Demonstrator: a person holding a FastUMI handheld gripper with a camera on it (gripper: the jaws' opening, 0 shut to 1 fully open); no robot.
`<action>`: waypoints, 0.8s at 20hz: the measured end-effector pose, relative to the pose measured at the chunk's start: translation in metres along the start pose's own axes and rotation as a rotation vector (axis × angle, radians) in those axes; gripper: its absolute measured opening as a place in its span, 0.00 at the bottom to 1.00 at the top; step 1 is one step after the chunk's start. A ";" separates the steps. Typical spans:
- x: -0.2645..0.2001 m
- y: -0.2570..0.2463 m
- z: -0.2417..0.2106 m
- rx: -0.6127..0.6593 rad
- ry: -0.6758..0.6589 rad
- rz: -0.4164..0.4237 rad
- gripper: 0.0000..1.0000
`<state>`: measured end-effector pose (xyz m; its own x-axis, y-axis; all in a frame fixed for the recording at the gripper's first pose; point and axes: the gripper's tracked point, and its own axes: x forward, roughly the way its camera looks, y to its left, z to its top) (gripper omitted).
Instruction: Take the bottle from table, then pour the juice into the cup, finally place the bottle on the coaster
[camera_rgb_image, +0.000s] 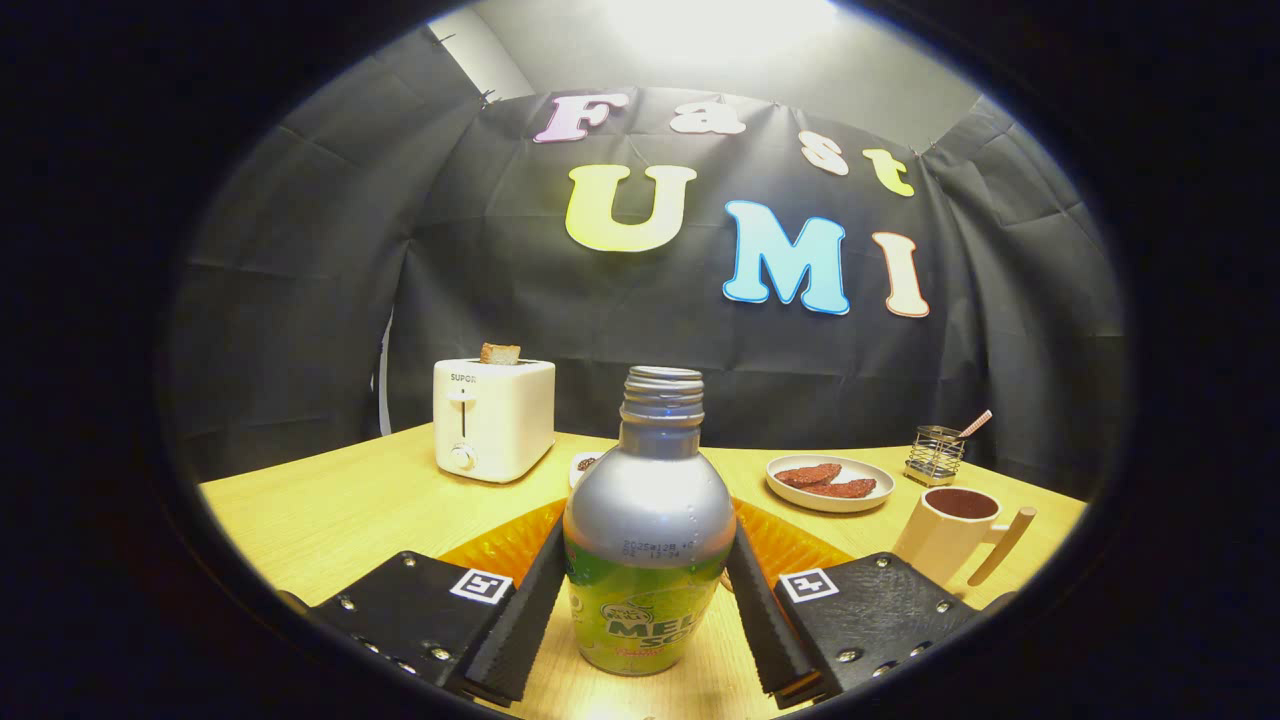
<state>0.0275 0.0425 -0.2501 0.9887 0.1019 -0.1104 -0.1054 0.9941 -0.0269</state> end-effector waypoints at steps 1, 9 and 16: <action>-0.002 -0.001 0.002 -0.004 -0.004 -0.006 0.80; -0.015 -0.045 0.044 0.090 -0.053 -0.109 0.79; -0.005 -0.088 0.055 0.370 -0.069 -0.128 0.79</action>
<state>0.0379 -0.0438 -0.1922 0.9975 -0.0337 -0.0620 0.0521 0.9443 0.3250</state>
